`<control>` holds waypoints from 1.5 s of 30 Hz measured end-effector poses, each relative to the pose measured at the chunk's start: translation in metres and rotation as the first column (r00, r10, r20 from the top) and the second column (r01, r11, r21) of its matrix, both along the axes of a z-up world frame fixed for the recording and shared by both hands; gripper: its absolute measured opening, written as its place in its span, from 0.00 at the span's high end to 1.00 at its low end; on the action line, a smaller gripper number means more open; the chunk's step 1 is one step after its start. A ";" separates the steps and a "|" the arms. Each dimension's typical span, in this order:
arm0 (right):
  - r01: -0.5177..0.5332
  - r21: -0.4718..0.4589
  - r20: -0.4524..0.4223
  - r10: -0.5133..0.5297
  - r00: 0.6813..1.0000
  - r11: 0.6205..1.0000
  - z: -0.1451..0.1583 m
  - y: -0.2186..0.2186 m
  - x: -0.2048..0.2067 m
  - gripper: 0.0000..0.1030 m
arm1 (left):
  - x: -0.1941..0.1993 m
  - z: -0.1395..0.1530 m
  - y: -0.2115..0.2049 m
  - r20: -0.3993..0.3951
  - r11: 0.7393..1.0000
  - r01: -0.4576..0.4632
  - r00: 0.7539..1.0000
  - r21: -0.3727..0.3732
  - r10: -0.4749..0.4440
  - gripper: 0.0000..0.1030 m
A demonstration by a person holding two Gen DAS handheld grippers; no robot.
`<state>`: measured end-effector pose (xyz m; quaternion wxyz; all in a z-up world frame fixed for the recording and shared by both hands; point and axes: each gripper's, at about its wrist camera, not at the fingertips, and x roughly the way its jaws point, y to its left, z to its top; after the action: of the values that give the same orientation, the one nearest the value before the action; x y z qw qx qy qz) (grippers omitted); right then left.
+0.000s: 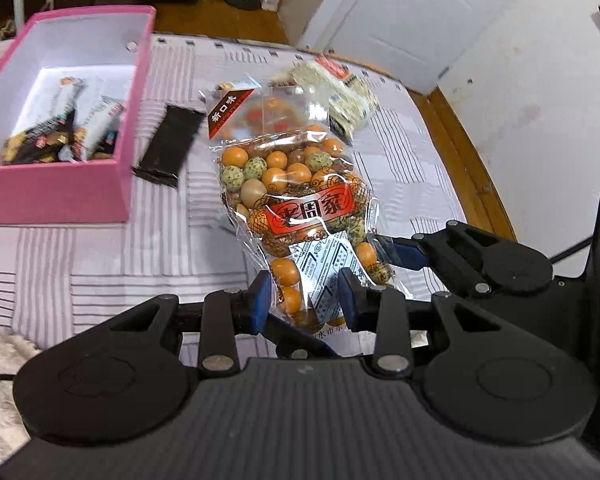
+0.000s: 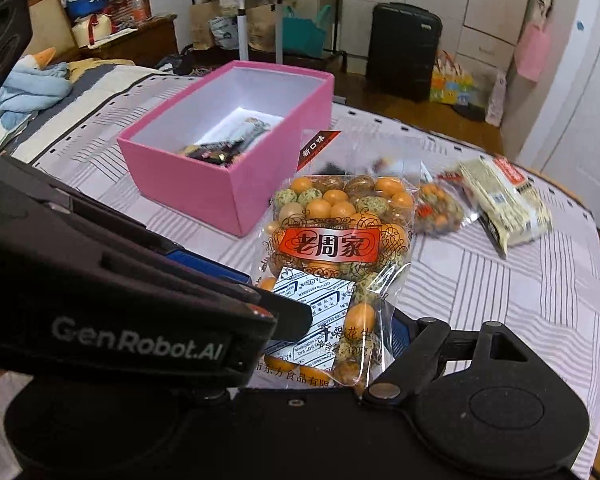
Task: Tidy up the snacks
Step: 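Lift the bean bag with the left tool and carry it over the pink box, then lower the bean bag into the pink box and open the left tool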
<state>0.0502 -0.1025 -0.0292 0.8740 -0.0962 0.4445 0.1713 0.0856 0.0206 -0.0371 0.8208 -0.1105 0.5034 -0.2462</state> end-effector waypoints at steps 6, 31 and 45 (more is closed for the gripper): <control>-0.077 0.000 0.070 0.077 0.995 0.997 0.020 0.028 0.014 0.16 | 0.007 0.021 0.039 0.067 0.998 -0.061 0.996 -0.034 0.064 0.67; -0.177 0.176 0.049 0.171 0.984 0.968 -0.030 0.113 0.184 0.15 | 0.173 -0.024 0.145 0.072 0.967 -0.255 0.964 -0.002 0.255 0.66; -0.137 0.120 -0.026 0.141 0.990 0.983 -0.071 0.137 0.228 0.09 | 0.225 -0.079 0.171 -0.066 0.942 -0.334 0.941 -0.032 0.332 0.65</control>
<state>0.2778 0.0347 -0.1004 0.8563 -0.0723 0.4407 0.2595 0.3102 0.1914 -0.1163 0.8328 -0.2189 0.4962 -0.1112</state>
